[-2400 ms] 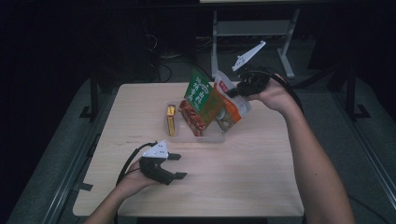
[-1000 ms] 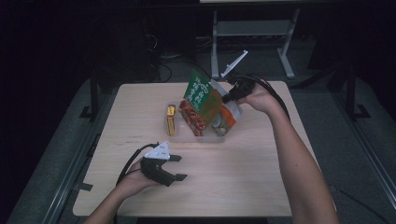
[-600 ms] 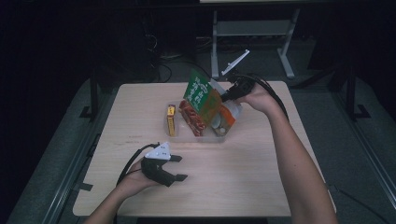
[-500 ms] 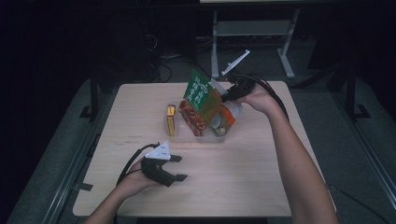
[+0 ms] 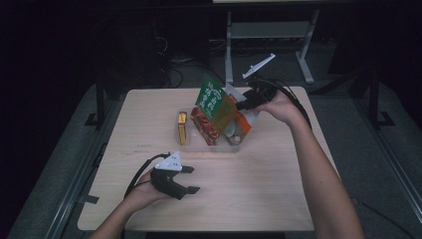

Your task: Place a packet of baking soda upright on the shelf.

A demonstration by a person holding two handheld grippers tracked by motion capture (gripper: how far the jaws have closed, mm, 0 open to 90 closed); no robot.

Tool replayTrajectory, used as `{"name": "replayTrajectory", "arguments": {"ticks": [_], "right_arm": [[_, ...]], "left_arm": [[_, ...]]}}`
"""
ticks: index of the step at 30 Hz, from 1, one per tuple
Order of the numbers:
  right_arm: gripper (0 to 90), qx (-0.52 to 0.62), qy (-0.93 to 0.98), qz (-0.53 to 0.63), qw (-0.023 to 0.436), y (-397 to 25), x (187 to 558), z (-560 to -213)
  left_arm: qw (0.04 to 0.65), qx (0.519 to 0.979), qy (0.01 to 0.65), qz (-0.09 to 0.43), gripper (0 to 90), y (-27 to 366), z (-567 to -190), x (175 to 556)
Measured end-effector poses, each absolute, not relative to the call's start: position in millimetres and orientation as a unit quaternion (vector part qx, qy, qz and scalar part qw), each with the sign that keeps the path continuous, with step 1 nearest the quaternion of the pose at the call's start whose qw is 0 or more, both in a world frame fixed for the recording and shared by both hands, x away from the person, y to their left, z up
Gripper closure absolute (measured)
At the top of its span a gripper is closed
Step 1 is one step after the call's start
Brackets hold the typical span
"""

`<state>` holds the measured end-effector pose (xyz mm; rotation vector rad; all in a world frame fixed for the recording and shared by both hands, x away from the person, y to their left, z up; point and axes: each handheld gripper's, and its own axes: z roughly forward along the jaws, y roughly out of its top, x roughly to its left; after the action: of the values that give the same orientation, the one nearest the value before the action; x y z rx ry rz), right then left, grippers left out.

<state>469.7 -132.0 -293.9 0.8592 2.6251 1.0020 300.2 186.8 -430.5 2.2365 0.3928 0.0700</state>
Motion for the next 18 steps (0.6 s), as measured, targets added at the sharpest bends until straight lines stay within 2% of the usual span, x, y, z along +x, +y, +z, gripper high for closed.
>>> {"name": "replayTrajectory", "arguments": {"ticks": [18], "right_arm": [[40.2,0.304,0.884,0.338,0.107,-153,446,-290]], "left_arm": [[0.419,0.894,0.156,0.029,27.2,186,-432,300]]}}
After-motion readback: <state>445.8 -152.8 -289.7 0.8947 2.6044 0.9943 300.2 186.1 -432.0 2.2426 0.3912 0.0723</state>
